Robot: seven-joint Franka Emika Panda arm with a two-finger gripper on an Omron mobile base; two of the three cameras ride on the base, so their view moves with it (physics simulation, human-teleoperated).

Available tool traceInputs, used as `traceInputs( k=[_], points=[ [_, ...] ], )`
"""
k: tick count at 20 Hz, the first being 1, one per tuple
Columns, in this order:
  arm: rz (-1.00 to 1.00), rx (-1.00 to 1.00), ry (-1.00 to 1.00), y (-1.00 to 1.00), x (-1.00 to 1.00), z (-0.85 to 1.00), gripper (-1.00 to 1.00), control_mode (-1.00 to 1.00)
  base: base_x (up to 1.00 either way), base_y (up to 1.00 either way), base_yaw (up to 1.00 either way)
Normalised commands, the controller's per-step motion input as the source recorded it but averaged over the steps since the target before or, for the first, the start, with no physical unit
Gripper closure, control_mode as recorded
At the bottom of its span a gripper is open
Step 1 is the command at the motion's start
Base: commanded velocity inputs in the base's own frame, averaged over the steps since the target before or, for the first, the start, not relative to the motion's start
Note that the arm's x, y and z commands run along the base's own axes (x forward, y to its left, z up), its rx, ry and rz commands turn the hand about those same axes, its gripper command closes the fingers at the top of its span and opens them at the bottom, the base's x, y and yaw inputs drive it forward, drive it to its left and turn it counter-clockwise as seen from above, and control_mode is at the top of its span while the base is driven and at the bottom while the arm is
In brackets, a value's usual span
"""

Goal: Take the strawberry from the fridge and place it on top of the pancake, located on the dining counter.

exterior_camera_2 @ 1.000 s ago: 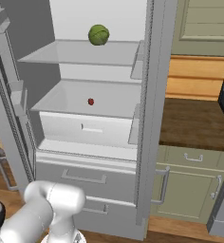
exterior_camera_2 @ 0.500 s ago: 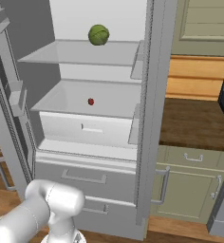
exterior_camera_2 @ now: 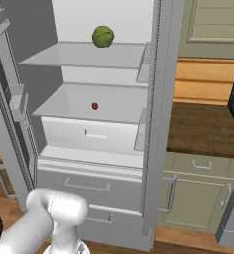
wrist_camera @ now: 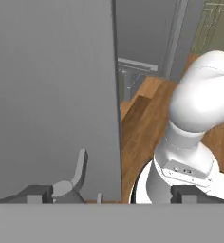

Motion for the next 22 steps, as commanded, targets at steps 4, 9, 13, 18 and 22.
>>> traceInputs(
  k=[4, 9, 13, 18, 22],
  points=[
    [0.20, 0.16, 0.00, -0.09, -0.60, 0.92, -1.00, -1.00, 0.00, 0.00, 0.00],
    [0.23, 0.32, -0.01, -0.44, -0.44, 0.72, -1.00, -1.00, 0.00, 0.00, 0.00],
    [0.22, 0.52, 0.00, -0.74, -0.14, 0.37, -1.00, -1.00, 0.00, 0.00, 0.00],
    [0.19, 0.55, 0.00, -0.80, -0.08, 0.32, -1.00, -1.00, 0.00, 0.00, 0.00],
    [0.16, 0.54, 0.00, -0.71, 0.00, 0.48, -1.00, -1.00, 0.00, 0.00, 0.00]
  ],
)
